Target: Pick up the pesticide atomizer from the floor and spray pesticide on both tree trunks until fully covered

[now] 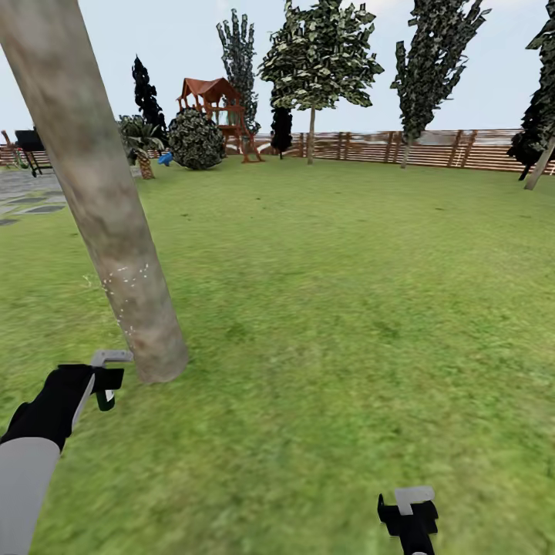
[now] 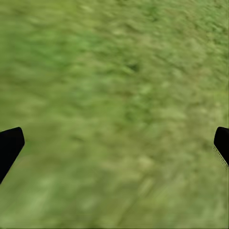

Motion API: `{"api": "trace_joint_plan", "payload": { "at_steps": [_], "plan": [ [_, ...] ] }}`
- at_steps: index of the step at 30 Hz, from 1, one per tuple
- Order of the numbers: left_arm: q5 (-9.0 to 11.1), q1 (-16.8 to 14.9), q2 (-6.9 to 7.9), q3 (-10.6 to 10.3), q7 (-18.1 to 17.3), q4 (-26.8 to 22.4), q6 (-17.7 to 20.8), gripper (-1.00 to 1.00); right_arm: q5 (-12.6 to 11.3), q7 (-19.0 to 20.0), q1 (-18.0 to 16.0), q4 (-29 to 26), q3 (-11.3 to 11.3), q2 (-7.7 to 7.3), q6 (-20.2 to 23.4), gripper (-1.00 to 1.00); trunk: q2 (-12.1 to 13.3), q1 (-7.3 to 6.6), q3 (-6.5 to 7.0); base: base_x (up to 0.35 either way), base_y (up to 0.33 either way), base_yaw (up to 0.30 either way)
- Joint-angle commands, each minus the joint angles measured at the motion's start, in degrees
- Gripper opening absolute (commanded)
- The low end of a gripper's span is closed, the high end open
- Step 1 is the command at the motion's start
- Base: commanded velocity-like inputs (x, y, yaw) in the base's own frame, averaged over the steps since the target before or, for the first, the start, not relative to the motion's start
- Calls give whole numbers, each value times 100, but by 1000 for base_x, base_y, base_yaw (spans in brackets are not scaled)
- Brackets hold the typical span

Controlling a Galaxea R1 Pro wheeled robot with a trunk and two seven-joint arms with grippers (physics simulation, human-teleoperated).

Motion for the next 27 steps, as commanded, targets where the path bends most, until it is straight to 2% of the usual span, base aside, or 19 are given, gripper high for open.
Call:
{"api": "trace_joint_plan", "payload": {
  "at_steps": [1, 4, 7, 8, 12, 15, 17, 20, 23, 27],
  "plan": [
    [-50, -4, -8, 58, 33, 25, -16, -100, 59, -11, -5, 9, -46, 2, -22, 100, -2, 0, -5, 147, -252, 43],
    [-21, -4, -23, 257, 284, 156, -316, -100, 62, -11, -5, 9, -46, 2, -22, 100, -2, 0, -5, 205, -218, 12],
    [-3, -4, -46, 283, 310, 304, -564, -100, 63, -12, -5, 9, -46, -3, -22, 100, -2, 0, -5, 235, -194, 1],
    [33, -4, -72, 289, 315, 335, -625, -100, 63, -11, -5, 9, -46, -5, -22, 100, -2, 0, -5, 239, -190, 0],
    [381, 65, -111, 416, 328, 646, -962, -100, 63, -11, -5, 9, -46, -7, -20, 100, -2, 0, -5, 249, -181, 0],
    [434, 75, -106, 445, 335, 754, -1167, -100, 63, -11, -5, 9, -46, -7, -14, 100, -2, 0, -5, 300, -89, 0],
    [450, 80, -101, 469, 336, 775, -1200, -100, 63, -11, -5, 12, -46, -7, -13, 100, -2, 0, -5, 327, -21, 0],
    [459, 103, -96, 697, 337, 791, -1232, -100, 63, -5, -5, 15, -46, -5, -13, 100, -2, 0, -5, 337, -3, 0],
    [459, 240, -71, 830, 337, 781, -1238, -100, 63, -6, -5, 17, -46, 0, -13, 100, -2, 0, -5, 316, 0, 14],
    [422, 300, -55, 875, 315, 785, -1221, -100, 63, -9, -5, 9, -46, 2, -16, 100, -2, 0, -5, 74, 0, 211]
  ]
}}
